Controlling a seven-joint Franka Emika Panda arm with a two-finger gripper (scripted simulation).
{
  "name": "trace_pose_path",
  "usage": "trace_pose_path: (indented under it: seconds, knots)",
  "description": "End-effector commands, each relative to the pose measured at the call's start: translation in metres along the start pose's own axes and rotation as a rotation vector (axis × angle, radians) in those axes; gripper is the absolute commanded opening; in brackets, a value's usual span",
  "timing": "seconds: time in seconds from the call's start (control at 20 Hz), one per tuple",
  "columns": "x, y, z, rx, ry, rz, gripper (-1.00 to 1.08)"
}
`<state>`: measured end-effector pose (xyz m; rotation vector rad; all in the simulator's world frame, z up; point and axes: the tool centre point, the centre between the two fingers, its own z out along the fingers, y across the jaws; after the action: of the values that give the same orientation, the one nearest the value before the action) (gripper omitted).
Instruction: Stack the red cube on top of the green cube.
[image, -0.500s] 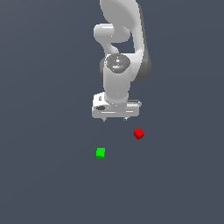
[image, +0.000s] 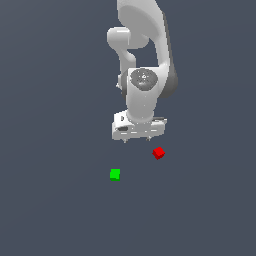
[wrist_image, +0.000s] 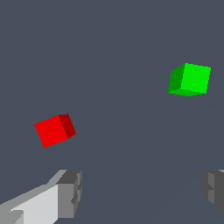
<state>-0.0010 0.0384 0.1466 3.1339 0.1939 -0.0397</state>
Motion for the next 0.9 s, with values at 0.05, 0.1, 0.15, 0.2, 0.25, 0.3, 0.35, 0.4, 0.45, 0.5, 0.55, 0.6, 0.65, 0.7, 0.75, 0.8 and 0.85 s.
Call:
trace_pose_path:
  seconds: [0.05, 0.1, 0.15, 0.2, 0.25, 0.3, 0.35, 0.4, 0.45, 0.5, 0.55, 0.6, 0.65, 0.7, 0.75, 0.8, 0.85]
  knots:
    - [0.007, -0.027, 0.018, 0.001, 0.005, -0.086, 1.0]
    - [0.009, -0.037, 0.025, 0.001, 0.008, -0.118, 1.0]
    - [0.011, -0.048, 0.032, 0.001, 0.01, -0.153, 1.0]
    - [0.013, -0.058, 0.039, 0.0, 0.013, -0.185, 1.0]
    - [0.014, -0.068, 0.045, 0.0, 0.015, -0.216, 1.0]
    - [0.015, -0.077, 0.051, 0.0, 0.017, -0.243, 1.0]
    - [0.015, -0.085, 0.056, -0.001, 0.019, -0.268, 1.0]
    - [0.016, -0.092, 0.061, -0.001, 0.02, -0.29, 1.0]
    - [0.016, -0.098, 0.065, -0.002, 0.022, -0.309, 1.0]
    - [0.016, -0.103, 0.068, -0.002, 0.023, -0.326, 1.0]
    - [0.016, -0.107, 0.071, -0.003, 0.024, -0.339, 1.0]
    - [0.016, -0.11, 0.073, -0.003, 0.024, -0.35, 1.0]
    - [0.015, -0.113, 0.075, -0.004, 0.025, -0.358, 1.0]
    - [0.015, -0.114, 0.076, -0.004, 0.025, -0.362, 1.0]
    - [0.015, -0.115, 0.076, -0.004, 0.025, -0.364, 1.0]
    - [0.015, -0.113, 0.075, -0.003, 0.023, -0.356, 1.0]
    - [0.015, -0.113, 0.075, -0.003, 0.023, -0.356, 1.0]
